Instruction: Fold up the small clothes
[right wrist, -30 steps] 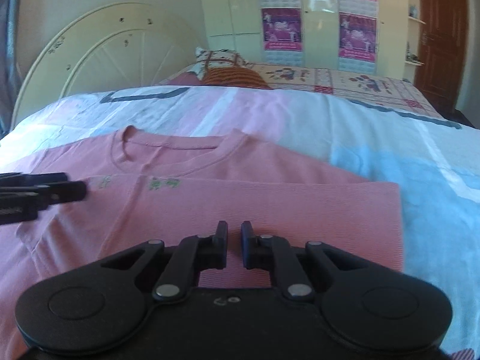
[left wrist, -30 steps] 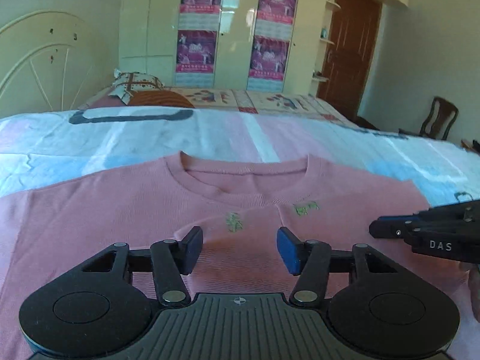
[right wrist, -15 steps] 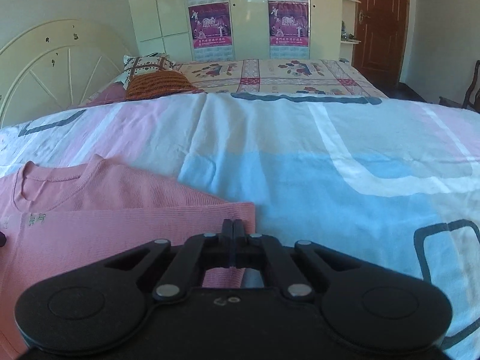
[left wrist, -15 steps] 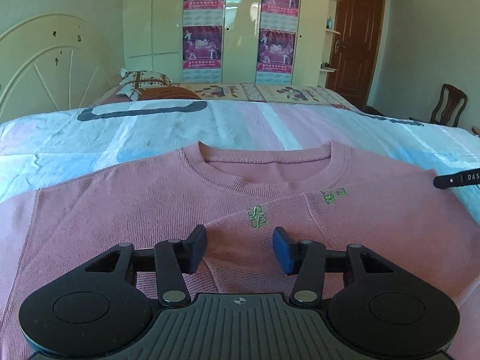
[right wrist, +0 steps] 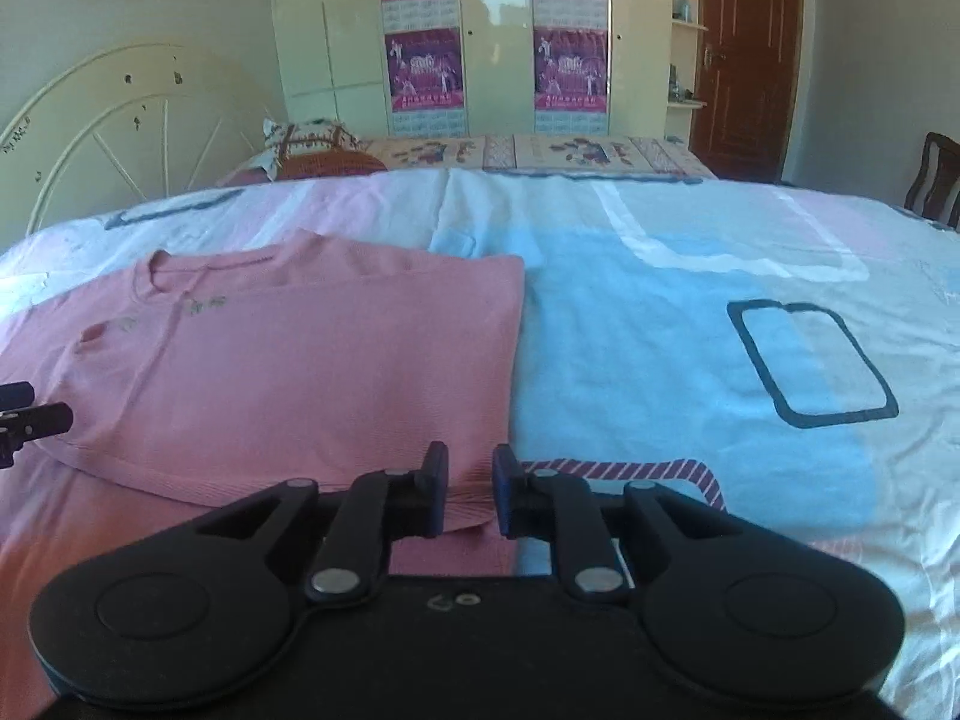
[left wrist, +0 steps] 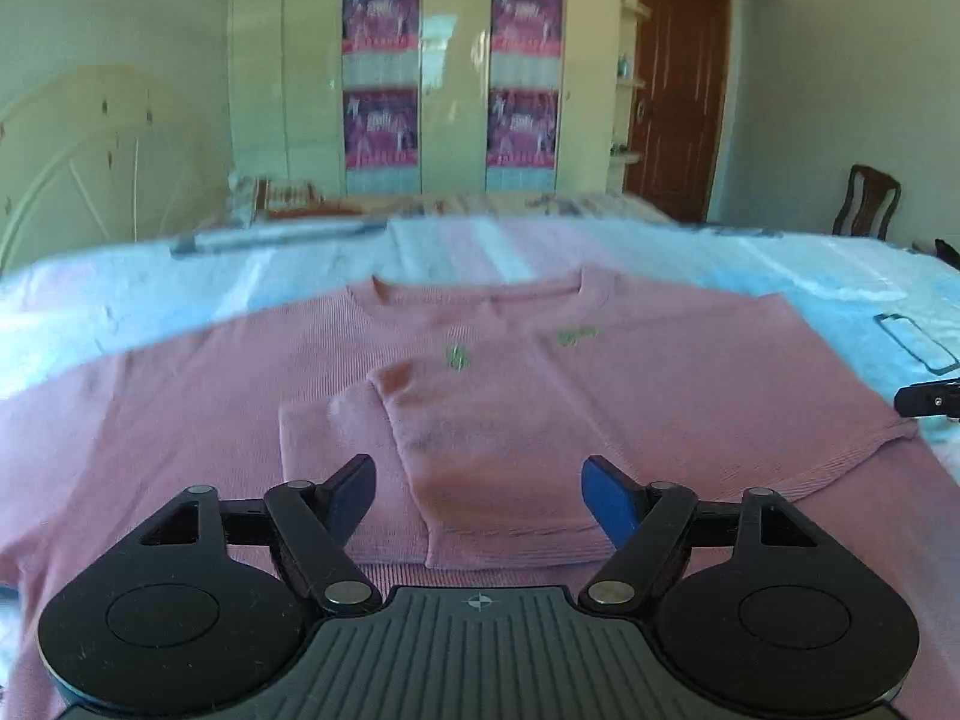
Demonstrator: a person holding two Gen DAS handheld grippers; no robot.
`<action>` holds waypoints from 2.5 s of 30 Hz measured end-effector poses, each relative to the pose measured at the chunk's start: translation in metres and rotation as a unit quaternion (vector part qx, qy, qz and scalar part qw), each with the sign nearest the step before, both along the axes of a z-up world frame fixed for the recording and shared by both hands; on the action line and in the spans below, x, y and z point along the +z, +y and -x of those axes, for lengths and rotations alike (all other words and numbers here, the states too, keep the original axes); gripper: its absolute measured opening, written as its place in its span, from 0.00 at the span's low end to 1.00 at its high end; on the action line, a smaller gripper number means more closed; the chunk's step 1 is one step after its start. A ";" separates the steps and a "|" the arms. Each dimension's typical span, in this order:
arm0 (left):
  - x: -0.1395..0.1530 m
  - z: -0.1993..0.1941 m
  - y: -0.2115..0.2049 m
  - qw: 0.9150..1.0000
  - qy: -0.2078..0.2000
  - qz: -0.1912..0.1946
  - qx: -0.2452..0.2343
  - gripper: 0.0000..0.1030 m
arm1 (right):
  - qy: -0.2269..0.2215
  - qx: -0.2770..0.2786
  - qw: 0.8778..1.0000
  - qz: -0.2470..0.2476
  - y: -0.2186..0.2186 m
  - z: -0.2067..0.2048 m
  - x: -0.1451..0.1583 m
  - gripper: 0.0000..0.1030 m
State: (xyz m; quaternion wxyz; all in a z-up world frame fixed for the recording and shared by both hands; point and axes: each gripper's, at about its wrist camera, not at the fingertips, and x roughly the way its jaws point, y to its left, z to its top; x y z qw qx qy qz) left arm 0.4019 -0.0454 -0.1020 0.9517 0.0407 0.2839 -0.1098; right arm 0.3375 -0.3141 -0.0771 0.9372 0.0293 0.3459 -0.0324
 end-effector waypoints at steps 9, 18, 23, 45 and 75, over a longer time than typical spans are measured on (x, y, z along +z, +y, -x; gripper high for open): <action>-0.009 -0.004 0.011 0.999 0.044 0.015 0.022 0.73 | 0.016 0.002 1.000 0.013 0.020 0.001 -0.007 0.19; -0.015 -0.004 0.025 0.999 0.049 0.007 0.021 0.73 | 0.026 -0.032 0.999 0.025 0.026 0.000 -0.011 0.19; -0.004 0.000 0.045 0.998 0.051 0.040 0.025 0.74 | 0.055 -0.045 0.997 0.023 0.028 -0.008 -0.011 0.20; -0.040 0.095 0.450 0.863 0.004 0.241 0.445 0.54 | 0.033 -0.076 0.991 -0.104 0.097 -0.040 -0.005 0.23; 0.031 -0.088 0.124 0.970 0.016 0.226 0.088 0.11 | 0.019 -0.105 0.984 -0.144 0.070 -0.038 0.002 0.23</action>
